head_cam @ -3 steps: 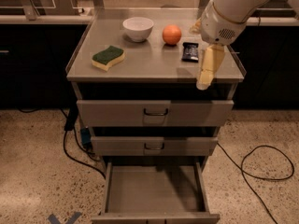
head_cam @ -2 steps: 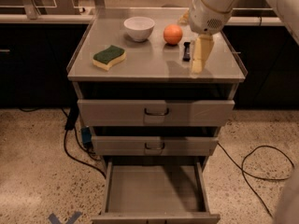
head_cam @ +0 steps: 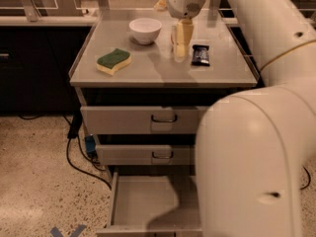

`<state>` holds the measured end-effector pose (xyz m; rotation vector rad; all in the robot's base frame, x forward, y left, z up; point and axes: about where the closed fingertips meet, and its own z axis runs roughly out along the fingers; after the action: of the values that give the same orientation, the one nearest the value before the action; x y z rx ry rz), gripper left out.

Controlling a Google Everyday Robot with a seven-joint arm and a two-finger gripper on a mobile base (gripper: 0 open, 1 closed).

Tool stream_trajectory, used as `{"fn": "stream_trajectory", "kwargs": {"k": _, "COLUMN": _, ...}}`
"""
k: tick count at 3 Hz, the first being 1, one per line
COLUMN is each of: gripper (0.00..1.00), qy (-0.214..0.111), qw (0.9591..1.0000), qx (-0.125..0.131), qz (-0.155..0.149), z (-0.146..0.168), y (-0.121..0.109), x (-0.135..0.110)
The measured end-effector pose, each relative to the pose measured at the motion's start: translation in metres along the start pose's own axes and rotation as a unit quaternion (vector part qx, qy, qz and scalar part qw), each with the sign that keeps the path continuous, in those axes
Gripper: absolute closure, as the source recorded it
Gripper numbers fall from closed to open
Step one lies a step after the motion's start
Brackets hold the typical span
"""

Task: Place sponge into bottom drawer

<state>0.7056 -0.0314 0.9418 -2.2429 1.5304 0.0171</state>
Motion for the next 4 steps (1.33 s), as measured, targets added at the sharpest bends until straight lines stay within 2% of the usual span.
{"fn": "stream_trajectory", "kwargs": {"k": 1, "gripper": 0.00, "qy": -0.040, "qw": 0.9982, "qx": 0.030, "qz": -0.034, "z": 0.026, "y": -0.045, "x": -0.037}}
{"fn": "stream_trajectory", "kwargs": {"k": 3, "gripper": 0.00, "qy": -0.041, "qw": 0.9979, "qx": 0.037, "qz": -0.034, "z": 0.030, "y": -0.049, "x": -0.039}}
{"fn": "stream_trajectory", "kwargs": {"k": 4, "gripper": 0.00, "qy": -0.069, "qw": 0.9957, "qx": 0.020, "qz": -0.058, "z": 0.062, "y": -0.058, "x": -0.059}}
